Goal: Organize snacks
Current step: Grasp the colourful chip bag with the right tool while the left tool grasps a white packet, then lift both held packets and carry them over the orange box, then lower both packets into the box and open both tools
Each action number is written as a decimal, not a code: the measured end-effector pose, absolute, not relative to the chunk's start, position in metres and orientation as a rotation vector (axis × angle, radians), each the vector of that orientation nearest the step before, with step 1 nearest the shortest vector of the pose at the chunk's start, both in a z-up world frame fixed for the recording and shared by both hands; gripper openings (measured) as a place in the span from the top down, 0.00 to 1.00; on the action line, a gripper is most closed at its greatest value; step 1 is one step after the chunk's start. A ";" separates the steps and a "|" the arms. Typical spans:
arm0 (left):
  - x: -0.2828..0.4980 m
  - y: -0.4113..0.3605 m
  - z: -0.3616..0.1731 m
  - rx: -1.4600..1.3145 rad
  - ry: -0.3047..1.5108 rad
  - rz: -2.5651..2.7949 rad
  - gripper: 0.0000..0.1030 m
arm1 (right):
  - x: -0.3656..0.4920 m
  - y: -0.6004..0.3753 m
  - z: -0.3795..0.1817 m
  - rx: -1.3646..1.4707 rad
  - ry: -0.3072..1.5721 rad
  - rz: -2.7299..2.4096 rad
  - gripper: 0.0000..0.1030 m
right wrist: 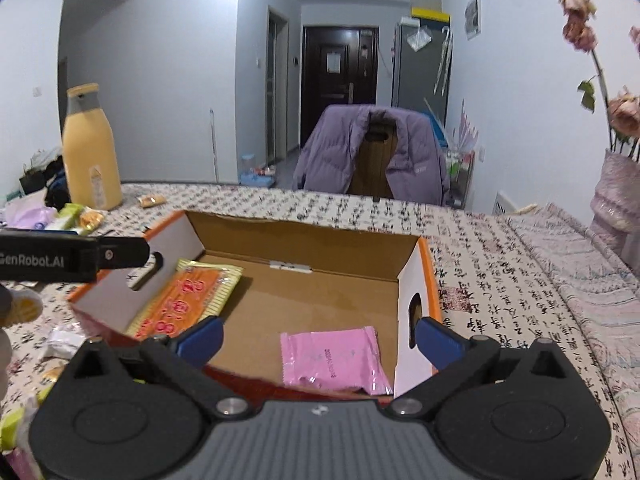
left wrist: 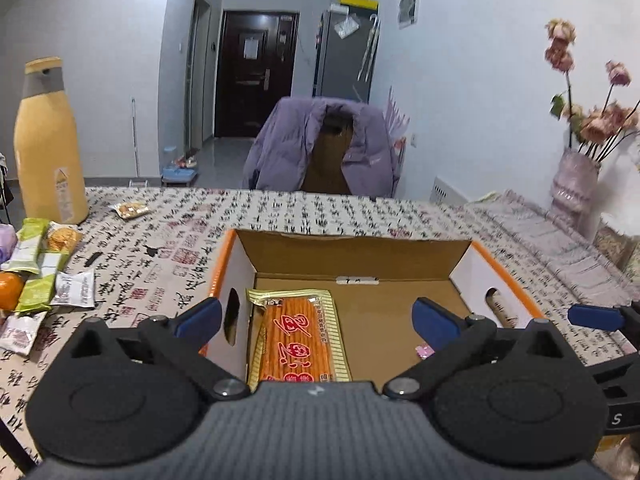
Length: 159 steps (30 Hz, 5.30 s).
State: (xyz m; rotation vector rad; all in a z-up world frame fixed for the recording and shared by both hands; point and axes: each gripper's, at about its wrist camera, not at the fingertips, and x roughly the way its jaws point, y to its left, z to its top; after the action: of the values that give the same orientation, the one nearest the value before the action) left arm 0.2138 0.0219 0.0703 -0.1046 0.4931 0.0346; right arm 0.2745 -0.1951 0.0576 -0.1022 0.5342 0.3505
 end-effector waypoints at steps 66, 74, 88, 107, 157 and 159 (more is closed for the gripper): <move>0.069 0.043 0.009 -0.148 0.523 0.004 0.00 | 0.157 -0.214 0.003 0.111 0.543 0.383 0.50; 0.083 0.039 0.003 -0.160 0.575 0.030 0.01 | 0.135 -0.226 0.006 0.090 0.470 0.347 0.50; 0.081 0.044 0.004 -0.213 0.576 0.035 0.16 | 0.128 -0.233 0.002 0.109 0.474 0.341 0.50; 0.073 0.034 0.001 -0.118 0.558 0.042 0.47 | 0.125 -0.234 0.002 0.113 0.477 0.348 0.50; 0.256 0.018 0.037 -0.066 0.435 0.078 0.47 | 0.312 -0.188 0.012 0.052 0.431 0.260 0.50; 0.257 0.020 0.032 -0.064 0.450 0.072 0.47 | 0.314 -0.188 0.009 0.048 0.447 0.264 0.50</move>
State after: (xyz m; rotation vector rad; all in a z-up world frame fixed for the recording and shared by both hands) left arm 0.2569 0.0200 0.0320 -0.0641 0.4502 0.0716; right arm 0.3137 -0.1879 0.0090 0.0480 0.4466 0.2639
